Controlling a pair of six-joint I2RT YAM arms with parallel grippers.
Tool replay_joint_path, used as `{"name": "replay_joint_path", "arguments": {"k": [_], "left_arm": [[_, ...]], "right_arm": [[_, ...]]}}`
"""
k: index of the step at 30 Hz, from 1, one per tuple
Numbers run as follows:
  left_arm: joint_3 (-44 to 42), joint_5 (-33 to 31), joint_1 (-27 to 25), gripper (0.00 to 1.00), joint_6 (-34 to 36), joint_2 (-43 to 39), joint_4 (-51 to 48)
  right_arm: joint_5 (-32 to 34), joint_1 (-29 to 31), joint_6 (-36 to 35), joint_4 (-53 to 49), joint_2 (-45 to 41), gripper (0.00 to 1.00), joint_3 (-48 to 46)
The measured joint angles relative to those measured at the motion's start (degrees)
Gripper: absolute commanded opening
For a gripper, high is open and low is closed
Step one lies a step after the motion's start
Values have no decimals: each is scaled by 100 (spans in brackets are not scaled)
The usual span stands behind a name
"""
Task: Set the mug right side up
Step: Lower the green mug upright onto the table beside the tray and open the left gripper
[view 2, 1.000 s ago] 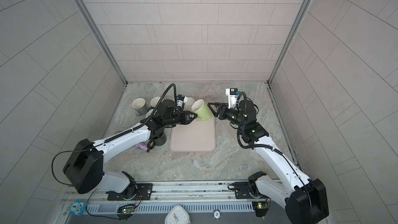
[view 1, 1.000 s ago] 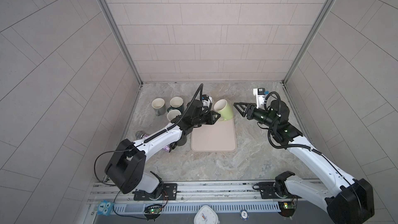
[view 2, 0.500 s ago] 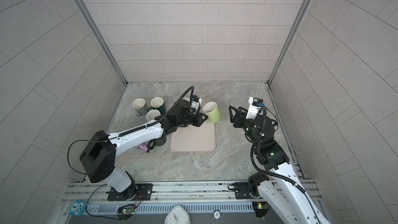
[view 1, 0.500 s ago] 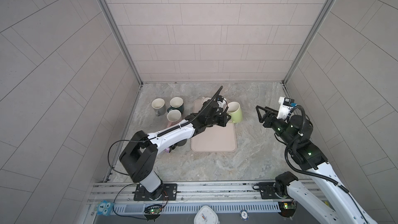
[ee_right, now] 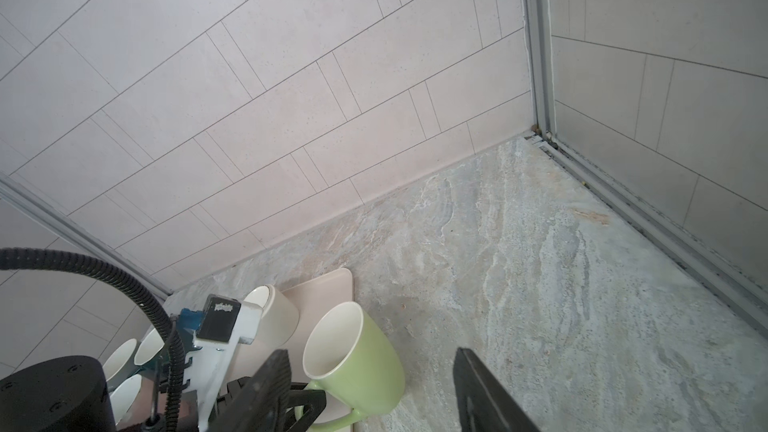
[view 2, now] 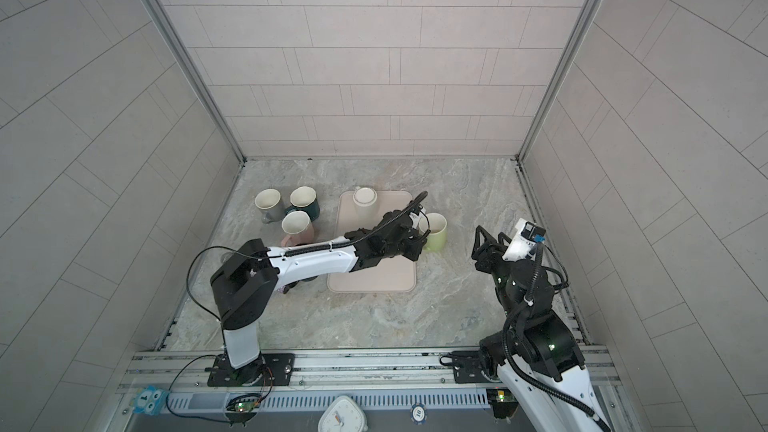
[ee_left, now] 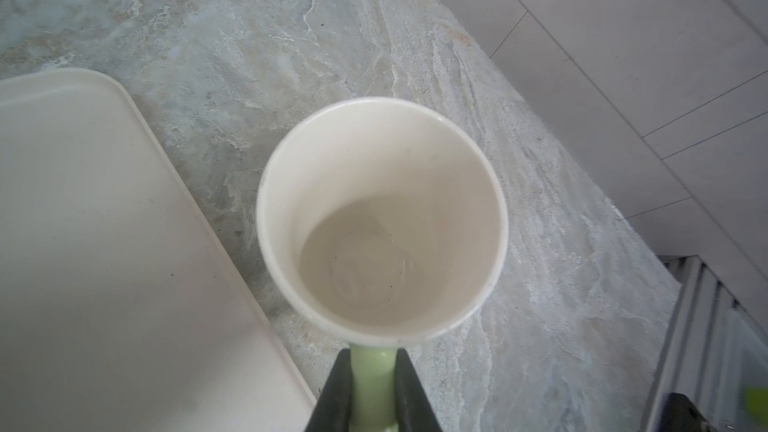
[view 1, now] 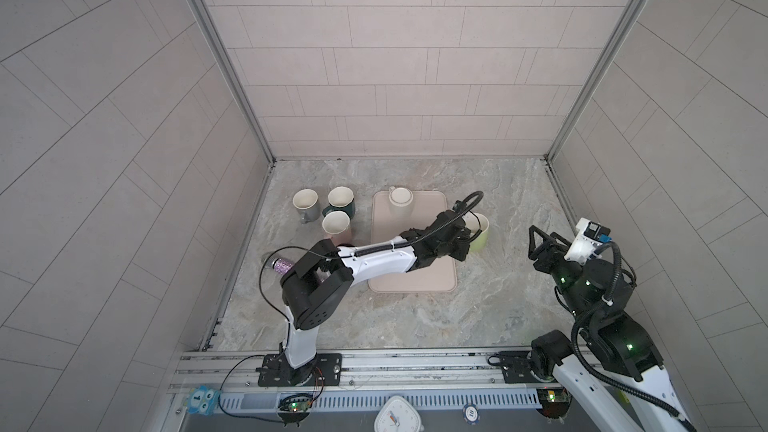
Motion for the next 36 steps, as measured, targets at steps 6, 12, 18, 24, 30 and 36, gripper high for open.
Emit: {"name": "replay_joint_path", "arguments": {"k": [6, 12, 18, 24, 30, 36], "left_arm": [[107, -866, -260, 0, 267, 352, -28], [162, -1294, -332, 0, 354, 522, 20], [240, -1486, -356, 0, 339, 645, 127], [240, -1572, -358, 55, 227, 706, 339], [245, -1670, -356, 100, 118, 671, 568], [-125, -1703, -356, 100, -7, 212, 608]], "right_arm": [[42, 0, 7, -275, -138, 64, -22], [109, 0, 2, -481, -326, 65, -22], [146, 0, 4, -623, -402, 66, -22], [83, 0, 7, -669, -321, 71, -24], [-39, 0, 7, -702, -96, 73, -24], [-269, 0, -17, -697, 247, 75, 35]]}}
